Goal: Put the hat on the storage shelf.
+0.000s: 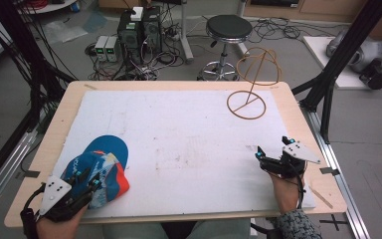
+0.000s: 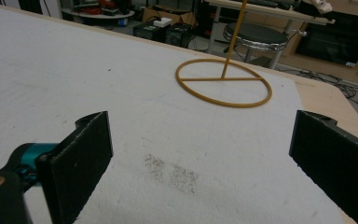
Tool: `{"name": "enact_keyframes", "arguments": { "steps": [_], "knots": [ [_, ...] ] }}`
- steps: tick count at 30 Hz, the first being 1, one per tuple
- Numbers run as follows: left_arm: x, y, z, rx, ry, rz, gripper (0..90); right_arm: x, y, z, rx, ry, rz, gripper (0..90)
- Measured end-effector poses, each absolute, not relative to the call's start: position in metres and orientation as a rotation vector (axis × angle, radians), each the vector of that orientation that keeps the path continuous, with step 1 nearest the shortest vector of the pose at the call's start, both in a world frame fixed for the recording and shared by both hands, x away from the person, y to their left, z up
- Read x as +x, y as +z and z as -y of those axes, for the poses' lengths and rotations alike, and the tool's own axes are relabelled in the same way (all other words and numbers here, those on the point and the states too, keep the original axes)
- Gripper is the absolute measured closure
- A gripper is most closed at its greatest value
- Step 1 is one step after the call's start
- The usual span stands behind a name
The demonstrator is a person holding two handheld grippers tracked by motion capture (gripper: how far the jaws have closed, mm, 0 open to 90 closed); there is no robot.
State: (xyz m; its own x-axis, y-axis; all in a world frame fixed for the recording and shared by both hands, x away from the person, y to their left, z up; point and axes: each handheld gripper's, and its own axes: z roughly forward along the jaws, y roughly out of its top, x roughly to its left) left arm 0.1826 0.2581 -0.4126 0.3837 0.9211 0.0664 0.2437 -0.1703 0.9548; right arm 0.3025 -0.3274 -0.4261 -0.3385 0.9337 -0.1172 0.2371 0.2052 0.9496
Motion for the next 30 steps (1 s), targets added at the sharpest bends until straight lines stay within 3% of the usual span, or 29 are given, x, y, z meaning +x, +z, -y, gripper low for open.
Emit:
{"name": "enact_keyframes", "arguments": {
  "steps": [12,30],
  "knots": [
    [0.184,-0.41,-0.262,1.645,0.827,-1.038,86.4,0.302,-0.426,0.327,1.101,1.171,-1.731,4.9],
    [0.213,-0.371,-0.257,1.564,0.758,-1.021,88.1,0.299,-0.426,0.331,1.107,1.176,-1.729,5.0]
  ]
}}
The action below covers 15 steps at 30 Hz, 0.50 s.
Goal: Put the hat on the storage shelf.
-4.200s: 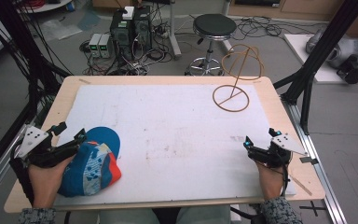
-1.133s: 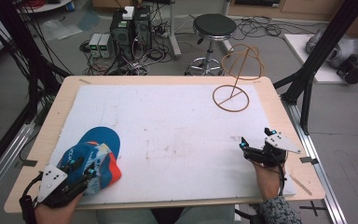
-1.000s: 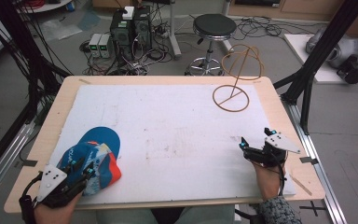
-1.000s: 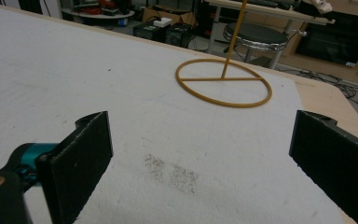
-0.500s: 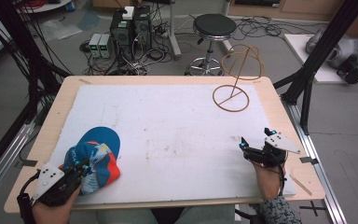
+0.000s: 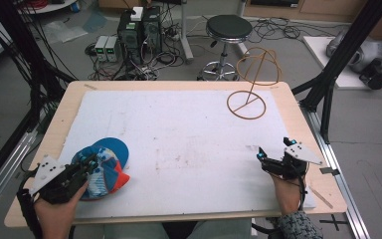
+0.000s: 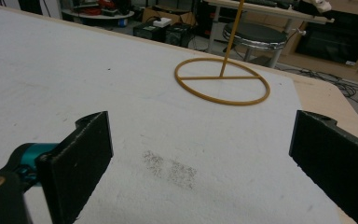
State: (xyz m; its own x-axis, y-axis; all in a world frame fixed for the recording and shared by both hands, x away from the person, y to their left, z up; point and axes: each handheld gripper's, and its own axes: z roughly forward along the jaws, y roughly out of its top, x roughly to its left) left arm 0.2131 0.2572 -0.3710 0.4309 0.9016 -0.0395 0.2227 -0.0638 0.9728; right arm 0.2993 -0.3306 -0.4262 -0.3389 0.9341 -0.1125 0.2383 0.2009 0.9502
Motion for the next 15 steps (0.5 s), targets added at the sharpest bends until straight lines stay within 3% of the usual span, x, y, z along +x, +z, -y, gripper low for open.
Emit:
{"name": "enact_keyframes", "arguments": {
  "steps": [15],
  "knots": [
    [0.261,-0.325,-0.236,1.527,0.72,-0.954,88.1,0.299,-0.427,0.331,1.115,1.189,-1.734,5.0]
  ]
}}
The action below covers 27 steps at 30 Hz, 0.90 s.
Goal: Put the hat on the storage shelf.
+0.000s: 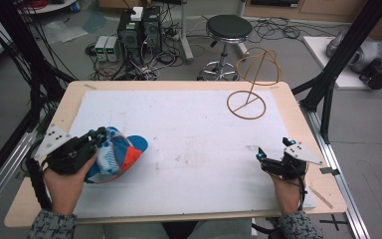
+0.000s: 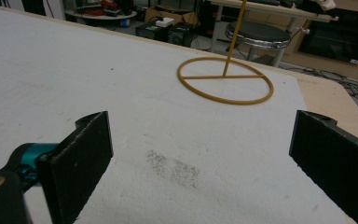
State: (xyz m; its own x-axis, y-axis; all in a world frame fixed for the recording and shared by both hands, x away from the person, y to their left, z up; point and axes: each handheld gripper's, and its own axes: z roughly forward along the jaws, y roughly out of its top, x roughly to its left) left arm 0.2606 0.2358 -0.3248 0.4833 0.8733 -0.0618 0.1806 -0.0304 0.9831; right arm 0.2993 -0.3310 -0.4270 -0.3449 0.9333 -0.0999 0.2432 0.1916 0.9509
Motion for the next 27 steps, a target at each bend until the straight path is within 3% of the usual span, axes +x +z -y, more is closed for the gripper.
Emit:
{"name": "enact_keyframes", "arguments": {
  "steps": [9,27],
  "knots": [
    [0.296,-0.297,-0.213,1.51,0.691,-0.917,88.1,0.299,-0.428,0.331,1.108,1.197,-1.745,5.0],
    [0.374,-0.242,-0.163,1.545,0.774,-0.815,88.2,0.292,-0.43,0.34,1.138,1.195,-1.736,5.0]
  ]
}}
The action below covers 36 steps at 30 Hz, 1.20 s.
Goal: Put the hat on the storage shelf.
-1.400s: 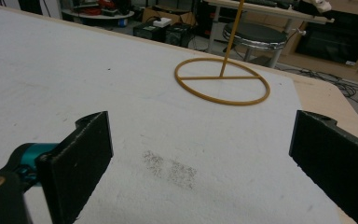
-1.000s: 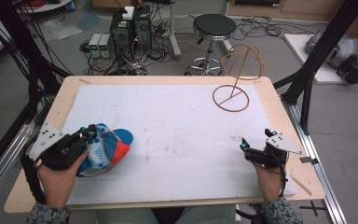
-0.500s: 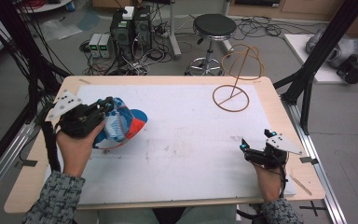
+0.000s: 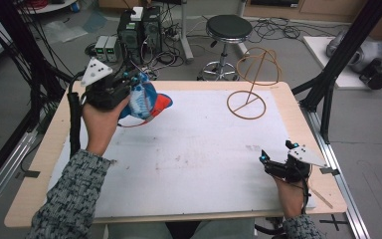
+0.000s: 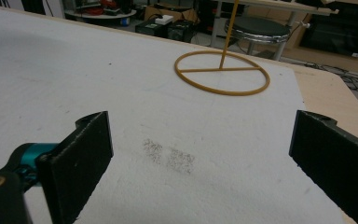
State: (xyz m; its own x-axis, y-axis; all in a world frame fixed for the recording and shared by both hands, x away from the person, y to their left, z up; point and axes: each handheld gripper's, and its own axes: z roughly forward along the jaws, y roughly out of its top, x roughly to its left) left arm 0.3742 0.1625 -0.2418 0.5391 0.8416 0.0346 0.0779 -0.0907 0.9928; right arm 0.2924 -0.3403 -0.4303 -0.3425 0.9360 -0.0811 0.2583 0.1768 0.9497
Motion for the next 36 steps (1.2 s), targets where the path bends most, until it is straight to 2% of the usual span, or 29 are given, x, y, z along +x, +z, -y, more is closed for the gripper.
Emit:
{"name": "enact_keyframes", "arguments": {
  "steps": [26,36],
  "knots": [
    [0.481,-0.169,-0.077,1.545,0.715,-0.756,88.3,0.286,-0.433,0.349,1.156,1.196,-1.743,5.0],
    [0.514,-0.159,-0.042,1.557,0.706,-0.754,88.4,0.293,-0.434,0.342,1.142,1.217,-1.78,5.0]
  ]
}}
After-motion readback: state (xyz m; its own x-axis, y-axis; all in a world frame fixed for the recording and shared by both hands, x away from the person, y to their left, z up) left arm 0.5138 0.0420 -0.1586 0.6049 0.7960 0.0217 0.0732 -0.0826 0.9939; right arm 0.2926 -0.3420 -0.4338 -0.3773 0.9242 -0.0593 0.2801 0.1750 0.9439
